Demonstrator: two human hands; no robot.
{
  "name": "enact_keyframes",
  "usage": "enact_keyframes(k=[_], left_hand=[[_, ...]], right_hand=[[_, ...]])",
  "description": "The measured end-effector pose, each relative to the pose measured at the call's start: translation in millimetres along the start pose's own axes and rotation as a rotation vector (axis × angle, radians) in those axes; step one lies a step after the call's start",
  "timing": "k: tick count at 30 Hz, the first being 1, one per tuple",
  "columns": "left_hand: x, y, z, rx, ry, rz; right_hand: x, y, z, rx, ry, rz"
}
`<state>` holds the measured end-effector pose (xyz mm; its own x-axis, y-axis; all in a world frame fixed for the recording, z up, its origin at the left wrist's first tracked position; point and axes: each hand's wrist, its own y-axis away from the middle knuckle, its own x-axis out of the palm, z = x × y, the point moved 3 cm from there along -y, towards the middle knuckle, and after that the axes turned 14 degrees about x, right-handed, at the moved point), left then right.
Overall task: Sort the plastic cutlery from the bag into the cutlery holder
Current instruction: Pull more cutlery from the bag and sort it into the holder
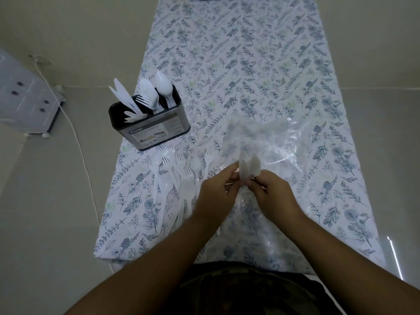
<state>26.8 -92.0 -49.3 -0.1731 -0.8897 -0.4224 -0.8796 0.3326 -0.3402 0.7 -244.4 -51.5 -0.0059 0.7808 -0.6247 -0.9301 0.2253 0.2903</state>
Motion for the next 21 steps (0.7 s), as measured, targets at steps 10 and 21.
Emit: enact_keyframes(k=[10,21], left_hand=[[12,14,7,0.031,-0.149,0.058],[-49,-5,-9,0.063,-0.15,-0.054]], right_hand=[[12,-1,-17,-0.118,0.118,0.007],[-2,-8,48,-0.09,-0.156,0.1]])
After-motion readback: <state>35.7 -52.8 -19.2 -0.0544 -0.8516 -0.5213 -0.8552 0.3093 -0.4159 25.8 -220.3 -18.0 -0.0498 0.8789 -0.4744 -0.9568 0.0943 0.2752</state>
